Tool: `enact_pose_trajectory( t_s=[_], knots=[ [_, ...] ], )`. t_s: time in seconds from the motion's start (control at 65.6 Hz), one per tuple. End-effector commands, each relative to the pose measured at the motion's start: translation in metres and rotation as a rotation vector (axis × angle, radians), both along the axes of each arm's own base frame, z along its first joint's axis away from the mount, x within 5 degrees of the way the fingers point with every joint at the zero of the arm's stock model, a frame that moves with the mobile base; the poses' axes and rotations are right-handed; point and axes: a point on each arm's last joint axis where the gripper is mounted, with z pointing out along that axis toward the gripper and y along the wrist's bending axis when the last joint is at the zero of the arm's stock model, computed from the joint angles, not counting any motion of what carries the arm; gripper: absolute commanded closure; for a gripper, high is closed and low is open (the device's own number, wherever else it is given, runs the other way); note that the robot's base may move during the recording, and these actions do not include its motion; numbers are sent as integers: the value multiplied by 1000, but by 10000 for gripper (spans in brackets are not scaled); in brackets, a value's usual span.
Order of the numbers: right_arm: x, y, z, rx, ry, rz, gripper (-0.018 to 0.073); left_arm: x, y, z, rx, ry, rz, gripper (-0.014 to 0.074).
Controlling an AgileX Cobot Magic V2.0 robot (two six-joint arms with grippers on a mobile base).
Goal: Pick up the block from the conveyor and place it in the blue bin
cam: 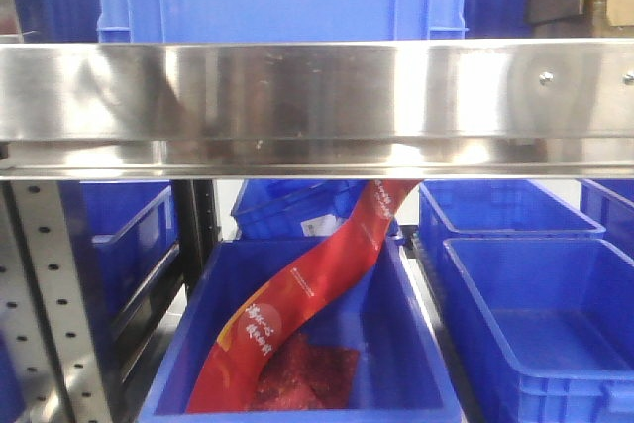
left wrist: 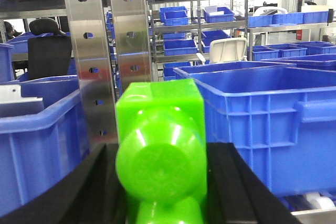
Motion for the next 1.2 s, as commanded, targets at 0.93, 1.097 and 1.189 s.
enact_pose_trajectory(
  t_s=[0.93, 1.097, 1.189],
  knots=[
    [-1, 0, 2, -11, -25, 0, 721, -2, 0, 5, -44, -48, -8, 707],
    [13, 1, 17, -11, -22, 3, 721, 12, -2, 19, -60, -2, -24, 707],
    [30, 2, 33, -55, -27, -1, 721, 28, -5, 33, -52, 89, -50, 707]
  ],
)
